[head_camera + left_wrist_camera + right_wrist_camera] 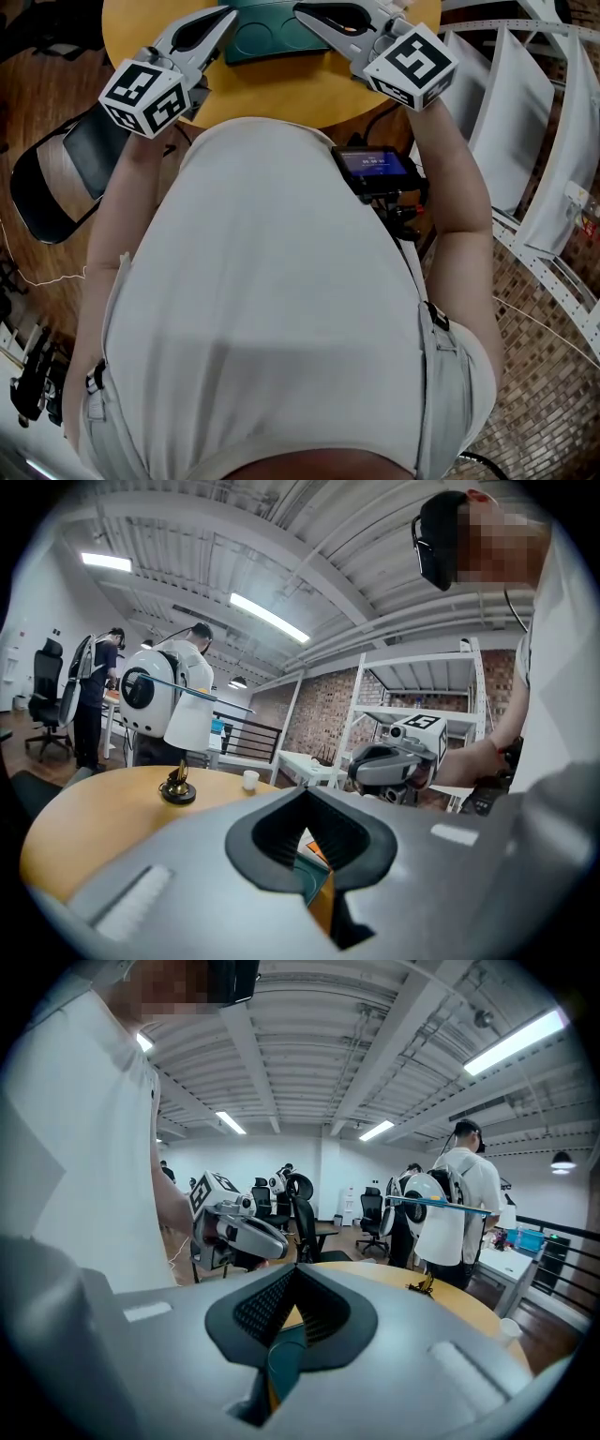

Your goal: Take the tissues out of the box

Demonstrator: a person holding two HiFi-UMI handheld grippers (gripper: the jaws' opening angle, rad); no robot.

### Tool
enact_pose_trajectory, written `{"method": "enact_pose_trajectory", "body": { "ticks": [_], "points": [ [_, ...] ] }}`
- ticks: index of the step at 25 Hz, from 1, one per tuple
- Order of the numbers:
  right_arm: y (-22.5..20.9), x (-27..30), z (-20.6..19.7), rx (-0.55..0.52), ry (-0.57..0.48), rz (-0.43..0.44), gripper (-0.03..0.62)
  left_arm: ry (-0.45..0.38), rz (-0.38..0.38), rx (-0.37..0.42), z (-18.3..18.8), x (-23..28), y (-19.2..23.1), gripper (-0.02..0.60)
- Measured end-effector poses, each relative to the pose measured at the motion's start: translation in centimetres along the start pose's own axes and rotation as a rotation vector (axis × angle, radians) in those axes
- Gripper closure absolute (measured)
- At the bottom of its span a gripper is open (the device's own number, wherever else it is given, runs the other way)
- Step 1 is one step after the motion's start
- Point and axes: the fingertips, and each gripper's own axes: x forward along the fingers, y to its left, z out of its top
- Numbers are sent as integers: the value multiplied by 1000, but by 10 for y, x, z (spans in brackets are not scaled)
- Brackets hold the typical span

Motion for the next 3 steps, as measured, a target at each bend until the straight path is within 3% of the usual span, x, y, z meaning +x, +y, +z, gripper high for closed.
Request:
{"method": "enact_pose_trajectory", "body": {
  "ticks": [3],
  "points": [
    [2, 1, 0, -8, 2, 8, 595, 2, -1, 0, 0, -1, -1, 581]
  ]
}}
